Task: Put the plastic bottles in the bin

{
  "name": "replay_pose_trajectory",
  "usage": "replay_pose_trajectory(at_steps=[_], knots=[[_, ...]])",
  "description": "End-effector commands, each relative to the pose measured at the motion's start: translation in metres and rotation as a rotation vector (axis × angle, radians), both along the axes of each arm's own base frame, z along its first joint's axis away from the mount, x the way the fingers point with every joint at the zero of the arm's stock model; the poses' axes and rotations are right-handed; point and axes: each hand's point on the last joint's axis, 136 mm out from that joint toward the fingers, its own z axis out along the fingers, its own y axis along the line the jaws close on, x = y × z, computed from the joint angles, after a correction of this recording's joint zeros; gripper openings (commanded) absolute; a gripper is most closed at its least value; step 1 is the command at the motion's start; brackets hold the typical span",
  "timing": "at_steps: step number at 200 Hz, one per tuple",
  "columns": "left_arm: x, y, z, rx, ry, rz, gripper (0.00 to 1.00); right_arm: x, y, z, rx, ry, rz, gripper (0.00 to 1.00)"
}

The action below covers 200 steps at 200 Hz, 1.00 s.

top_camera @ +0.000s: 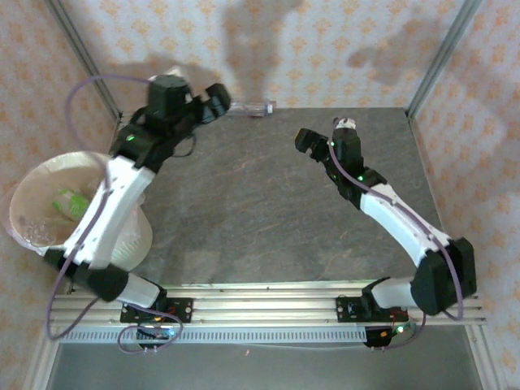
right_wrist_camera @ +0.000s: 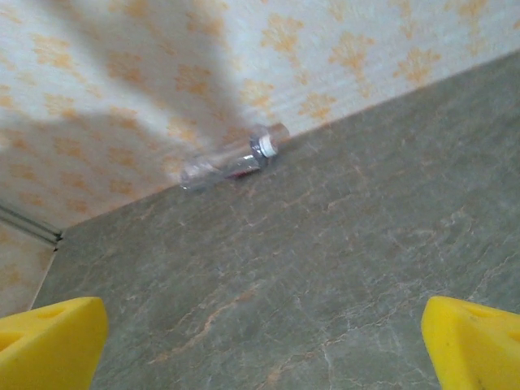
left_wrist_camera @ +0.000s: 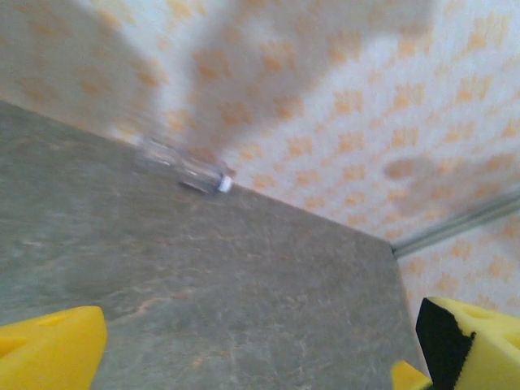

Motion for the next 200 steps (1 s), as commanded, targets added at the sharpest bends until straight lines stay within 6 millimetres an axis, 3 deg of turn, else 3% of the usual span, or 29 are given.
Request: replay_pose_trajectory(at_steps=[1, 20, 26, 49, 84, 99, 123, 147, 173, 200], knots=[[0.048, -0.037, -0.041, 0.018, 0.067, -0.072, 1.00, 0.034, 0.008, 0.007, 0.117, 0.023, 0.023, 0.99], [0.092, -0.052, -0.072, 0.051, 0.100, -0.057, 1.00, 0.069, 0.017, -0.009, 0.150, 0.089, 0.059, 0.99], [0.109, -0.055, -0.091, 0.078, 0.123, -0.041, 1.00, 0.079, 0.019, -0.014, 0.156, 0.112, 0.061, 0.99], [0.160, -0.052, -0.125, 0.117, 0.122, 0.025, 1.00, 0.126, 0.025, -0.036, 0.189, 0.146, 0.047, 0.99], [0.238, -0.018, -0.154, 0.010, 0.047, 0.125, 1.00, 0.204, 0.037, -0.043, 0.278, 0.026, 0.005, 0.99], [0.265, -0.001, -0.162, -0.041, -0.002, 0.135, 1.00, 0.235, 0.042, -0.057, 0.305, 0.012, -0.015, 0.99], [0.293, 0.023, -0.179, -0.083, -0.064, 0.159, 1.00, 0.273, 0.052, -0.068, 0.354, -0.008, -0.024, 0.99], [0.317, 0.041, -0.206, -0.152, -0.111, 0.156, 1.00, 0.299, 0.059, -0.083, 0.388, -0.017, -0.035, 0.99], [0.337, 0.052, -0.239, -0.251, -0.135, 0.125, 1.00, 0.316, 0.062, -0.100, 0.468, -0.064, -0.048, 0.99], [0.347, 0.053, -0.275, -0.366, -0.153, 0.090, 1.00, 0.320, 0.064, -0.116, 0.518, -0.072, -0.067, 0.99]])
